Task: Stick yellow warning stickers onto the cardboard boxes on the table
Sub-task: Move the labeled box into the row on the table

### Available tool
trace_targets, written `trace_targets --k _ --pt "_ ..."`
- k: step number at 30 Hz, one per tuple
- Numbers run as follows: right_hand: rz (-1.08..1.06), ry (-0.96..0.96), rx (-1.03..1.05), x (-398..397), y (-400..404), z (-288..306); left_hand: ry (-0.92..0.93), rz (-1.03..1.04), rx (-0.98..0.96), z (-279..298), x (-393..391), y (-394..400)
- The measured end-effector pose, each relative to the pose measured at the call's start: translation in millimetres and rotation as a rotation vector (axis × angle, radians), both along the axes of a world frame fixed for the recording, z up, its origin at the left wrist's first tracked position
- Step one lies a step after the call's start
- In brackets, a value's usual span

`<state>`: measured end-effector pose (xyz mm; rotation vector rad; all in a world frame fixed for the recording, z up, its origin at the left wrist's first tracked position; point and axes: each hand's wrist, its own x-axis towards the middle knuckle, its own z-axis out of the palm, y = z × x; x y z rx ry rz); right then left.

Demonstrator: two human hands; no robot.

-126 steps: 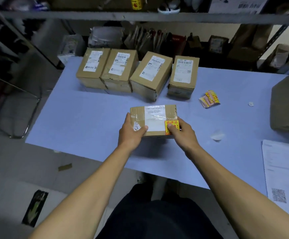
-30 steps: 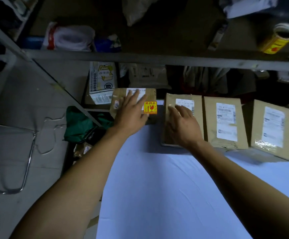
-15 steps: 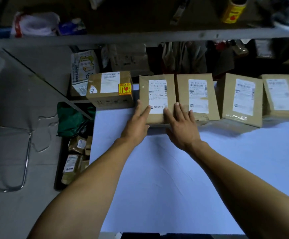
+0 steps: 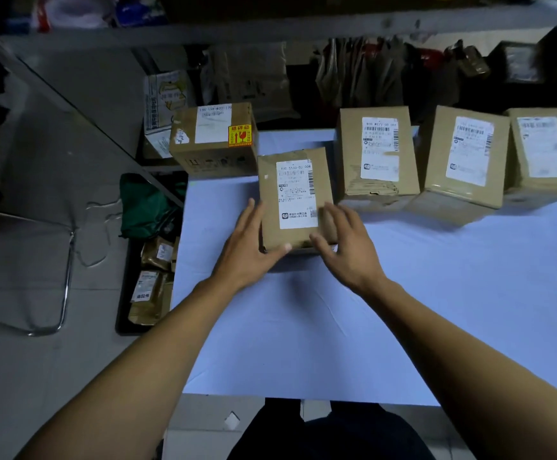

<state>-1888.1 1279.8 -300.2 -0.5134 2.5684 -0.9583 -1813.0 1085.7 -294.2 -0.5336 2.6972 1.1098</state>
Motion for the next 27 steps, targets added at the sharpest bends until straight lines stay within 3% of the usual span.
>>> trace_targets --k 4,9,18,27 --pt "-0.244 -0.377 -0.296 -14.6 -9.1 -5.9 -0.080 0.394 0.397 -12.7 -19.9 0.0" --pt "-0.307 -0.601 -0.539 -23.4 -20.8 -37.9 0.042 0.509 0.662 -37.1 -36.7 16.4" --pt "-0.286 -0.623 -0.594 -16.5 -16.2 -40.5 0.117 0.565 0.764 -33.3 -29.6 28.3" --pt "-0.276 -0.456 -0.627 34.1 5.7 8.1 0.219 0.416 0.800 8.9 6.4 41.7"
